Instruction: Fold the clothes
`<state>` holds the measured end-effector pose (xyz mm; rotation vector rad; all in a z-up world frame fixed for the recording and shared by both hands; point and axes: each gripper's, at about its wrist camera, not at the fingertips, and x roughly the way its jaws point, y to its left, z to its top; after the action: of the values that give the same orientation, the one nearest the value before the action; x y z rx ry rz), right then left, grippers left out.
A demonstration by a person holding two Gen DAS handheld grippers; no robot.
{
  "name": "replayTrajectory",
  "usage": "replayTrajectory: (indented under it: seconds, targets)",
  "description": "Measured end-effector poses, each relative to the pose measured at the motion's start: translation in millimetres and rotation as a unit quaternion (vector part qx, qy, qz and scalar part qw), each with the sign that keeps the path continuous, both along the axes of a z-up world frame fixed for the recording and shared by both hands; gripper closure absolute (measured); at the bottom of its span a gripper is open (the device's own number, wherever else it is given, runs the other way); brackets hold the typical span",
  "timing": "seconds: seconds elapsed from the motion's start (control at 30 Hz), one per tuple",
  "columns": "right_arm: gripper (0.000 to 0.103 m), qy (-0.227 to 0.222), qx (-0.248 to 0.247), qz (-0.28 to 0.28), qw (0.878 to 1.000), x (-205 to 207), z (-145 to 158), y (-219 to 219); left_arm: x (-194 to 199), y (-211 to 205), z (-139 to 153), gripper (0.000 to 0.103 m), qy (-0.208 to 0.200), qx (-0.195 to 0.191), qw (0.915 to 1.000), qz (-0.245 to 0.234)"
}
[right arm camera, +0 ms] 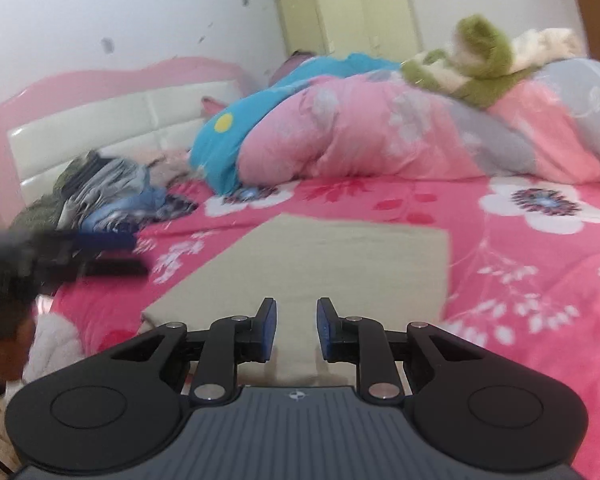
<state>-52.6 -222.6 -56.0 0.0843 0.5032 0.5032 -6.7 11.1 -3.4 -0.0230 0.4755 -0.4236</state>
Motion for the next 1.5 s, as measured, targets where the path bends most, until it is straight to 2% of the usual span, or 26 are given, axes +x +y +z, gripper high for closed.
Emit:
replayTrajectory:
  seconds: [0.1,0.17,0.27,0.37,0.4,0.47,0.57,0.63,0.7,0.8,0.93,1.17,1.5]
  targets:
    - [0.08,0.026,-0.016,0.002,1.0,-1.7,-12.0,9.0,30.2,1.5,-4.3,0.0,0.047,0.02,0.9971,0.057]
    - [0.08,0.037,-0.014,0.001,0.999,-5.2,-9.2,8.2,45.1,4.5,-8.4,0.0,0.077,0.019,0.9946,0.067]
    - [0.079,0.053,0.017,-0.015,0.998,-5.1,2.6,-7.6,59.9,2.6,-11.9,0.0,0.1,0.037,0.9914,0.075]
    - [0.072,0.079,0.067,-0.063,0.993,4.8,9.6,-35.3,67.7,-3.3,-14.4,0.0,0.109,0.063,0.989,0.078]
    - [0.067,0.09,0.088,-0.079,0.989,9.5,10.3,-45.3,70.1,-3.6,-16.3,0.0,0.114,0.063,0.9885,0.076]
    - [0.065,0.13,0.131,-0.102,0.978,24.1,5.3,-61.9,76.0,-4.3,-22.1,0.0,0.135,0.059,0.9865,0.071]
    - [0.059,0.197,0.19,-0.123,0.954,45.4,-7.5,-82.5,83.6,-6.3,-32.0,0.0,0.168,0.06,0.9815,0.069]
    - [0.054,0.227,0.218,-0.132,0.94,52.9,-17.0,-89.8,86.8,-8.4,-38.0,0.0,0.183,0.063,0.9785,0.07]
    - [0.043,0.257,0.245,-0.14,0.924,60.4,-26.4,-97.0,87.6,-8.7,-40.3,0.0,0.187,0.06,0.9784,0.067]
    - [0.039,0.29,0.263,-0.125,0.912,70.2,-37.1,-97.8,88.4,-10.3,-42.0,0.0,0.19,0.062,0.9779,0.062]
    - [0.037,0.313,0.261,-0.122,0.905,86.0,-47.6,-93.3,90.1,-10.4,-42.5,0.0,0.198,0.058,0.9766,0.062]
    - [0.034,0.318,0.261,-0.122,0.903,104.0,-46.3,-88.5,90.5,-13.3,-41.9,0.0,0.193,0.068,0.977,0.059]
    - [0.017,0.325,0.271,-0.102,0.9,124.7,-48.2,-83.5,89.3,-17.4,-41.6,0.0,0.183,0.083,0.9778,0.058]
